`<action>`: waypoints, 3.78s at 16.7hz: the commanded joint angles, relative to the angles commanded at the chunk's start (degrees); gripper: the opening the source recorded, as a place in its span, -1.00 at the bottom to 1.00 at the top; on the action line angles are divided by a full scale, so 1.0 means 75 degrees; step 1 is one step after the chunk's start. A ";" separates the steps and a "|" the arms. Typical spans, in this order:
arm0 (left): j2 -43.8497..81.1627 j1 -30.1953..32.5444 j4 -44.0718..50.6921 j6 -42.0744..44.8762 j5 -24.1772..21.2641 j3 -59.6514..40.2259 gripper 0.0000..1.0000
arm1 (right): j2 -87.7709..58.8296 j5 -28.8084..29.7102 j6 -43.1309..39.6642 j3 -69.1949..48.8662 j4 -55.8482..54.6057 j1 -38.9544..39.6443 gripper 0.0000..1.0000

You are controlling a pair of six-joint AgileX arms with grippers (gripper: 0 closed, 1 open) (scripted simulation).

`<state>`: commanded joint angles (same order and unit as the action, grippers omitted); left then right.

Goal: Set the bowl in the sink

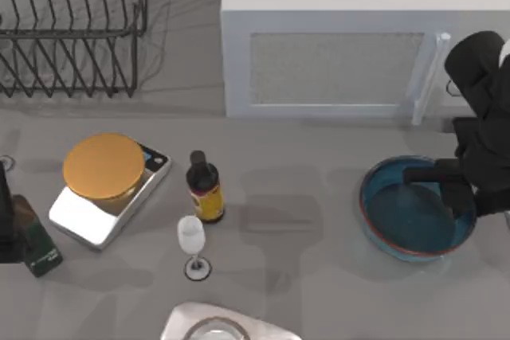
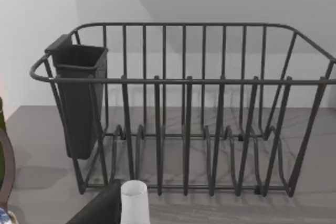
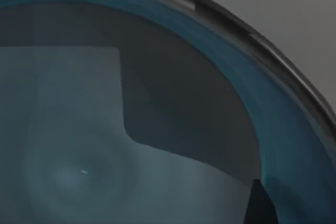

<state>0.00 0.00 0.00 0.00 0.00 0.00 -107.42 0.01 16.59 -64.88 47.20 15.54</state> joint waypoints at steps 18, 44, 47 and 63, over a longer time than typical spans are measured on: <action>0.0000 0.0000 0.0000 0.0000 0.0000 0.0000 1.00 | 0.0916 0.0009 -0.0061 -0.3504 0.4438 -0.0025 -1.00; 0.0000 0.0000 0.0000 0.0000 0.0000 0.0000 1.00 | 0.2740 -0.3009 -0.1117 0.2573 -0.8602 -0.5580 -1.00; 0.0000 0.0000 0.0000 0.0000 0.0000 0.0000 1.00 | 0.3065 -0.3283 -0.1592 0.2867 -1.0801 -0.5935 -1.00; 0.0000 0.0000 0.0000 0.0000 0.0000 0.0000 1.00 | 0.2412 -0.3819 -0.2057 0.4111 -1.3741 -0.6110 -1.00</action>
<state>0.00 0.00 0.00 0.00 0.00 0.00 -89.33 -28.63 1.16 -34.04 -55.86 -30.29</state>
